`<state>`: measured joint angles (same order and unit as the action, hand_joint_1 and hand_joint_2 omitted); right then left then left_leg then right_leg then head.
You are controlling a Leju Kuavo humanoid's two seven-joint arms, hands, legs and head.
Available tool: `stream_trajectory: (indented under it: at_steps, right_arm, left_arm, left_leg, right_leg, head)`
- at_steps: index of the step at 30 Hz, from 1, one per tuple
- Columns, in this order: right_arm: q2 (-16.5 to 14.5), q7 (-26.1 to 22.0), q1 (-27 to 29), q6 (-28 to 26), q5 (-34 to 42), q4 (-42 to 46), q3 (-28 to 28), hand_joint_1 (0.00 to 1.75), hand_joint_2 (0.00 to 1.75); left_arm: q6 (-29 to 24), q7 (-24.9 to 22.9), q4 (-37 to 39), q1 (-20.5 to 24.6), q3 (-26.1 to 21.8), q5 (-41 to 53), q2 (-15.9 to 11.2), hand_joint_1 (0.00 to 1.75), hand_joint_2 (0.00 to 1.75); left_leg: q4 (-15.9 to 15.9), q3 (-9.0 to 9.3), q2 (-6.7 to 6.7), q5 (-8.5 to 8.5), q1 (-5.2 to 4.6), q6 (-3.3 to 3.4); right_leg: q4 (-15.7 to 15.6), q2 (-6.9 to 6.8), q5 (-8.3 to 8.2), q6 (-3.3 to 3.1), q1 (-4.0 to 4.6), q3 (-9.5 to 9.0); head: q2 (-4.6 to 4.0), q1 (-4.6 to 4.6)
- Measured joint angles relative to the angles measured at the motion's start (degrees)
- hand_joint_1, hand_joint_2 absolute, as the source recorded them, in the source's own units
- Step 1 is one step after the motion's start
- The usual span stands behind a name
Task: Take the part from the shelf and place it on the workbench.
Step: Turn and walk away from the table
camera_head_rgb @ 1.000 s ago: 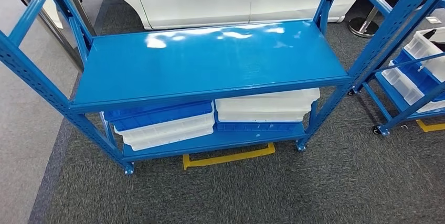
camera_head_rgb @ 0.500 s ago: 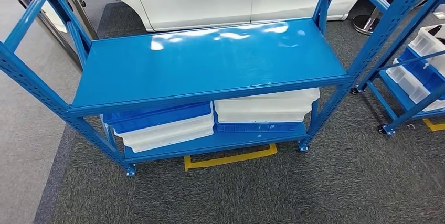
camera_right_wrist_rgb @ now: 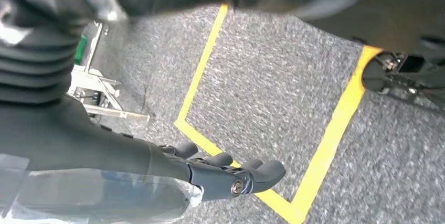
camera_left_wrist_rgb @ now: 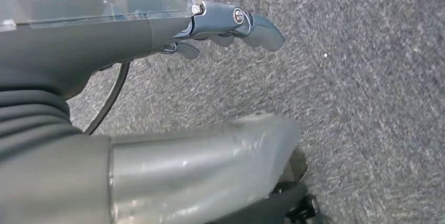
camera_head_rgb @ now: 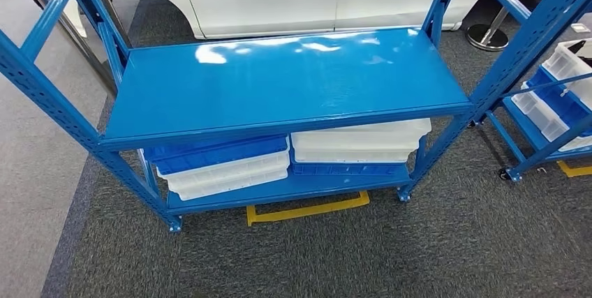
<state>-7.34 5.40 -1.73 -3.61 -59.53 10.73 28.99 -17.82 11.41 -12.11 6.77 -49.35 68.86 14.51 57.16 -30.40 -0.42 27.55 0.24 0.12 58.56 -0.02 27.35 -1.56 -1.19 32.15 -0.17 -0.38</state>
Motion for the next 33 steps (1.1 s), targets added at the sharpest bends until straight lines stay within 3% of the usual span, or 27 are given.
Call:
stream_trajectory:
  at_steps: [2,6,8,10,13,25,31,33]
  right_arm:
    - [0.00,-0.08,0.00,-0.46,0.07,0.00,0.38,0.00,0.00]
    - [0.00,-0.13,0.02,-0.98,-0.03,0.00,0.91,0.00,0.00]
    - [0.00,-0.08,0.01,-1.01,-0.21,0.00,1.03,0.00,0.87]
    - [0.00,-0.07,0.01,-1.02,-0.39,0.00,1.07,0.00,1.75]
    - [0.05,-0.07,0.09,-1.26,0.07,0.05,0.97,0.00,1.75]
    - [1.68,-1.05,1.88,-0.52,13.16,1.92,-4.15,0.00,1.75]
    - [1.97,-1.31,2.31,-0.27,15.94,2.41,-5.49,0.00,1.75]
    - [2.40,-1.67,2.96,0.10,20.01,3.15,-7.43,0.00,1.75]
  left_arm:
    - [-0.10,0.01,0.00,-0.01,0.00,0.02,-0.01,0.00,1.75]
    - [-0.26,-0.01,-0.01,-0.01,0.00,0.04,-0.02,0.00,1.75]
    - [-0.30,-0.01,-0.01,-0.04,0.00,0.09,-0.02,0.00,1.75]
    - [-0.33,-0.20,0.00,-0.05,0.00,0.10,-0.02,0.00,1.75]
    - [-0.49,-1.02,-0.02,-0.29,0.68,-0.69,-0.30,0.00,1.75]
    - [3.17,-3.59,-1.30,-3.55,10.76,-15.92,-3.37,0.00,1.75]
    - [4.04,-4.07,-1.73,-4.19,12.91,-19.12,-3.94,0.00,1.75]
    - [5.30,-4.76,-2.39,-5.20,16.09,-23.76,-4.80,0.00,1.75]
  left_leg:
    - [0.00,0.01,0.01,0.01,-0.12,0.24]
    - [0.04,-0.01,0.05,0.04,-0.24,0.66]
    - [0.07,-0.05,0.06,0.06,-0.28,0.83]
    - [0.11,-0.09,0.06,0.07,-0.32,0.87]
    - [0.13,-0.10,0.05,0.09,-0.34,0.89]
    - [0.11,-0.07,0.06,0.11,-0.17,0.84]
    - [0.11,-0.06,0.05,0.11,-0.16,0.84]
    - [0.11,-0.05,0.05,0.11,-0.16,0.84]
  right_leg:
    - [-0.24,0.04,-0.21,-0.01,-0.06,-0.11]
    - [-0.65,0.06,-0.48,0.49,-0.14,-0.28]
    - [-0.77,0.06,-0.55,0.94,-0.19,-0.33]
    - [-0.86,0.06,-0.57,1.84,-0.28,-0.36]
    - [-0.91,0.06,-0.55,2.65,-0.36,-0.36]
    - [-0.69,0.05,-0.41,2.77,-0.16,-0.25]
    - [-0.65,0.05,-0.38,2.75,-0.16,-0.24]
    - [-0.62,0.05,-0.38,2.74,-0.16,-0.25]
  head:
    - [0.00,0.00]
    - [0.00,-0.01]
    - [0.00,-0.01]
    - [0.00,-0.01]
    - [0.00,-0.01]
    - [-0.01,-0.02]
    - [0.00,-0.02]
    - [0.00,-0.02]
